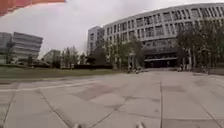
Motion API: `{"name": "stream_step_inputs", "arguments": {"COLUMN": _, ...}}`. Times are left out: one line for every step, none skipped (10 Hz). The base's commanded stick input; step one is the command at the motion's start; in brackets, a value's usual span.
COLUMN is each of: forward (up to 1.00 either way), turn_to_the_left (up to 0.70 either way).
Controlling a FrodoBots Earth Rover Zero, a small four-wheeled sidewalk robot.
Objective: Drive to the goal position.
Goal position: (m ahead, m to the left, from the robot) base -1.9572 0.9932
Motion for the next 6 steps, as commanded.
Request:
{"name": "stream_step_inputs", "arguments": {"forward": 0.00, "turn_to_the_left": 0.50}}
{"name": "stream_step_inputs", "arguments": {"forward": 0.00, "turn_to_the_left": 0.50}}
{"name": "stream_step_inputs", "arguments": {"forward": 0.00, "turn_to_the_left": 0.50}}
{"name": "stream_step_inputs", "arguments": {"forward": 0.00, "turn_to_the_left": 0.50}}
{"name": "stream_step_inputs", "arguments": {"forward": 0.00, "turn_to_the_left": 0.50}}
{"name": "stream_step_inputs", "arguments": {"forward": 0.00, "turn_to_the_left": 0.50}}
